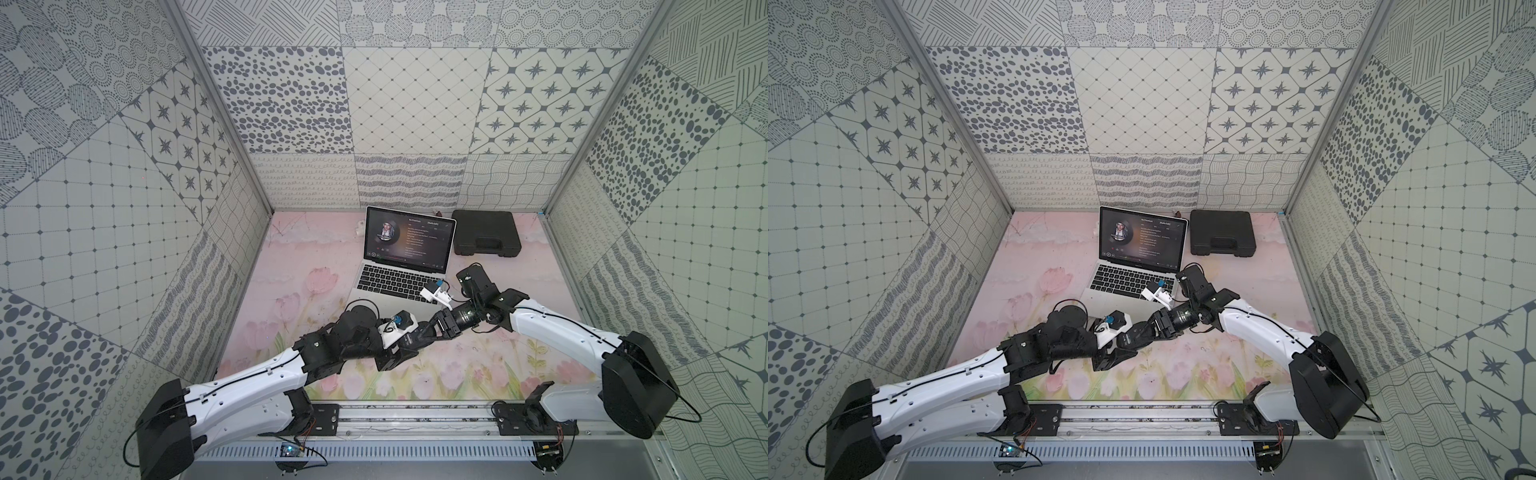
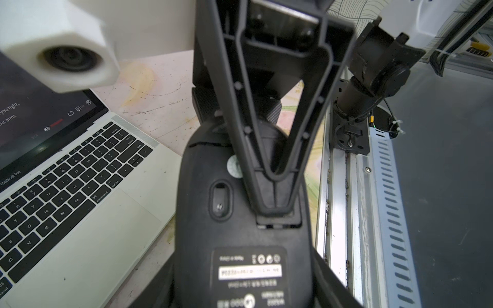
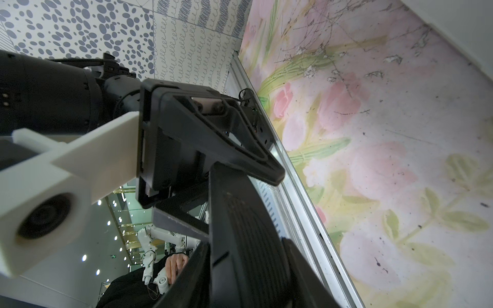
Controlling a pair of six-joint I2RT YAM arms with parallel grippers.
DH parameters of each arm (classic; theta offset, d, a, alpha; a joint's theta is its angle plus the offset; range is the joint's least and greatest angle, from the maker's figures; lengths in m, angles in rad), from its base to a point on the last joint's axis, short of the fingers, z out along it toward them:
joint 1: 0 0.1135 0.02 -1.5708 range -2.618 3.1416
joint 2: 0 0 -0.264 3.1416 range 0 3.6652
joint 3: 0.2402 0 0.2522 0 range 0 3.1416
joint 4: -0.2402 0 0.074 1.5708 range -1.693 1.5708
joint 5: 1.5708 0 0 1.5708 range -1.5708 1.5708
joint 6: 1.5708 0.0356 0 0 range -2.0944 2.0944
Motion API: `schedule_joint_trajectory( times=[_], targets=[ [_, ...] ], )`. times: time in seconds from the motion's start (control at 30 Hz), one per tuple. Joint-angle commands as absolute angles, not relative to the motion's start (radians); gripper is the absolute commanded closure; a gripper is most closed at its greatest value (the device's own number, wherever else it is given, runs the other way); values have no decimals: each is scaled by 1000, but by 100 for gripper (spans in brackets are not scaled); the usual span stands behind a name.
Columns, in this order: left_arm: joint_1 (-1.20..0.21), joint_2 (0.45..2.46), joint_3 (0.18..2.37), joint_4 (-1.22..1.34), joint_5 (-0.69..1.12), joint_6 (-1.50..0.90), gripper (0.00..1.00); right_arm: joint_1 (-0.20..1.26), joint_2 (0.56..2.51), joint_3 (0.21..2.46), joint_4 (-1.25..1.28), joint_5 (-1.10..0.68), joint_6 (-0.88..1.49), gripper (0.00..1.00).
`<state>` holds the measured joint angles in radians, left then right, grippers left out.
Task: Remove the wireless mouse receiver from the laptop
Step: Close the lid on the mouse.
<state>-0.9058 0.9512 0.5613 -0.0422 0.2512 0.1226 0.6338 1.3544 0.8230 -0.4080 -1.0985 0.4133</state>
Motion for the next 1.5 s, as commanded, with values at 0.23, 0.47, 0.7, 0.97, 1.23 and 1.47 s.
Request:
schedule_joint_trajectory(
  times=[0.23, 0.47, 0.7, 0.97, 1.23, 1.47],
  targets=[
    [-905, 944, 579, 152, 284, 114, 88, 646, 1369, 852, -380, -1051, 397, 62],
    [-905, 944, 586, 160, 283, 113, 88, 657, 1390, 846, -361, -1048, 397, 63],
    [-905, 933, 592, 156, 281, 116, 88, 666, 1414, 848, -350, -1061, 408, 72],
    [-905, 938, 600, 149, 284, 118, 63, 672, 1404, 846, -298, -1067, 435, 82],
    [-905, 902, 557, 178, 254, 130, 14, 651, 1384, 822, -240, -1114, 490, 83],
    [-906, 923, 565, 146, 271, 164, 18, 650, 1364, 815, -182, -1142, 547, 83]
  ],
)
